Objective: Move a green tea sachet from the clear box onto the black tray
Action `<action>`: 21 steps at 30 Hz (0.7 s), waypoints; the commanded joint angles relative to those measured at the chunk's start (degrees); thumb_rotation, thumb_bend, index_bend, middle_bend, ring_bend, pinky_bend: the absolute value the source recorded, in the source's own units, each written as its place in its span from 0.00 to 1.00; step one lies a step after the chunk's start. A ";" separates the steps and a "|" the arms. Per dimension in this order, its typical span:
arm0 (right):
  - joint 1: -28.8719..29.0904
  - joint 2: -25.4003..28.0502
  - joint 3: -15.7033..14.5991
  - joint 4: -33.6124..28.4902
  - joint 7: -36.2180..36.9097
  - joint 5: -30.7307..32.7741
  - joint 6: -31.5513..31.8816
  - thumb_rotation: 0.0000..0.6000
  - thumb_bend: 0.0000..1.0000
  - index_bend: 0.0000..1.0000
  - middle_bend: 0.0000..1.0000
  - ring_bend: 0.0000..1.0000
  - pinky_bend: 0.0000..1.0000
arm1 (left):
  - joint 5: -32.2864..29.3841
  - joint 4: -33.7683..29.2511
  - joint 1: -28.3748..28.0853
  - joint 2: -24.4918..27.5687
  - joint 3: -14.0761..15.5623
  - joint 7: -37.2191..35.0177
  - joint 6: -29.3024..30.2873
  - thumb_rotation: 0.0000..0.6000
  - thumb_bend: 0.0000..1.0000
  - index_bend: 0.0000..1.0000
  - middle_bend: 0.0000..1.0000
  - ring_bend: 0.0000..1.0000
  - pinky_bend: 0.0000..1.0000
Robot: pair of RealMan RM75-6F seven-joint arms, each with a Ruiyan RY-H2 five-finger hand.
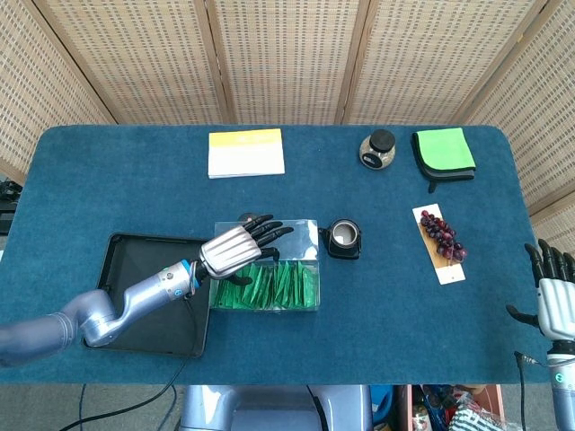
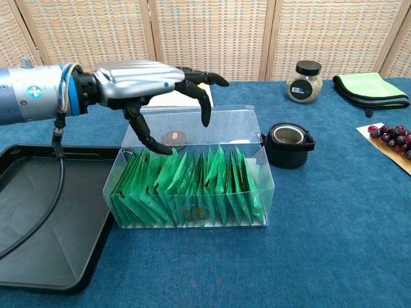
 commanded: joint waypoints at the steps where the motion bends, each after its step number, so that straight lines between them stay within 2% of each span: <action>1: 0.01 0.01 0.02 0.10 0.11 0.08 -0.08 1.00 0.00 0.00 0.00 0.00 0.00 | -0.56 0.37 -0.55 -0.98 0.10 0.88 -0.83 1.00 0.24 0.38 0.00 0.00 0.00; 9: -0.02 0.12 0.16 0.34 0.59 0.41 -0.22 1.00 0.00 0.00 0.00 0.00 0.00 | -1.96 2.48 -1.58 -4.37 0.03 2.95 -2.16 1.00 0.26 0.40 0.00 0.00 0.00; 21: 0.09 0.08 0.22 0.79 1.02 0.77 -0.75 1.00 0.00 0.00 0.00 0.00 0.00 | -3.49 4.45 -2.31 -6.05 0.89 3.88 -3.69 1.00 0.28 0.41 0.00 0.00 0.00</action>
